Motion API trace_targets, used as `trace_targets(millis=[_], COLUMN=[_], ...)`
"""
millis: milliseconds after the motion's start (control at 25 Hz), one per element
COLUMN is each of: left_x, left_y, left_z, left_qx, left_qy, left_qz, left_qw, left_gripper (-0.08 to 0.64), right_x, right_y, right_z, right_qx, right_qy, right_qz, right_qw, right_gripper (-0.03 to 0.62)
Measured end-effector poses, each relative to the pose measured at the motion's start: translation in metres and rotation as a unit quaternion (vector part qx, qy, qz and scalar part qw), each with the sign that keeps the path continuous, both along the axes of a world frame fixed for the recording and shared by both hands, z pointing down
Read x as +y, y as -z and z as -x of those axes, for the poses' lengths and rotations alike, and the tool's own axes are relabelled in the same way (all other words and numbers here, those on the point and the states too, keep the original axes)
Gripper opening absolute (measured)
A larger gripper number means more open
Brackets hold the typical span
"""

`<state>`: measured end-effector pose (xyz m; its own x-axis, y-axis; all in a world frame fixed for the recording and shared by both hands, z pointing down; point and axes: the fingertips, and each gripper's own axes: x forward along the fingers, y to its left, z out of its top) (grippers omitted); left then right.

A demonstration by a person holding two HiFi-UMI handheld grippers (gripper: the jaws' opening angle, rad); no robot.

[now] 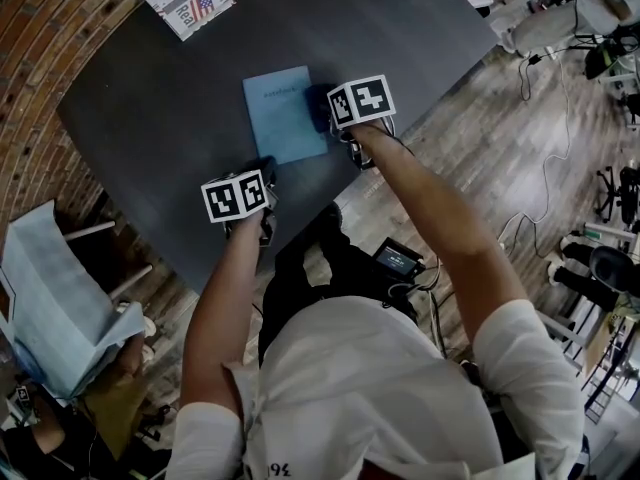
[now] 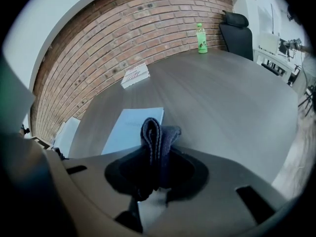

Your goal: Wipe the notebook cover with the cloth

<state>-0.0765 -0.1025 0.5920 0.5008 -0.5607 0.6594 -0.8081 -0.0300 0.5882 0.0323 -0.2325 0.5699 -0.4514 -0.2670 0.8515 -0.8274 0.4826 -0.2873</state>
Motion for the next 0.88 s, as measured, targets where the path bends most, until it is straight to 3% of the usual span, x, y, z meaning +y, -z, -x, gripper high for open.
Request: trace_targets(millis=[240,400,880], left_x=[0.001,0.005,0.021], left_y=[0.001,0.009,0.041], left_z=[-0.001,0.003,0.032], left_qx=[-0.003,-0.002,0.031], left_qy=[-0.008,-0.012,0.013], left_qz=[-0.001,-0.013,-0.052], left_qw=[1.0000,0.9998,0.9981], left_gripper=[0.008,0.008,0.008], right_x=[-0.008,-0.008,0.018], right_y=[0.010,0.020,0.042], right_z=[-0.018,-0.020,0.037], right_qx=[0.031,0.028,-0.014], right_qy=[0.002,0.001,0.039], right_qz=[-0.033,-0.045,-0.044], right_qw=[0.999,0.999,0.998], right_gripper=[0.106,0.106,0.106])
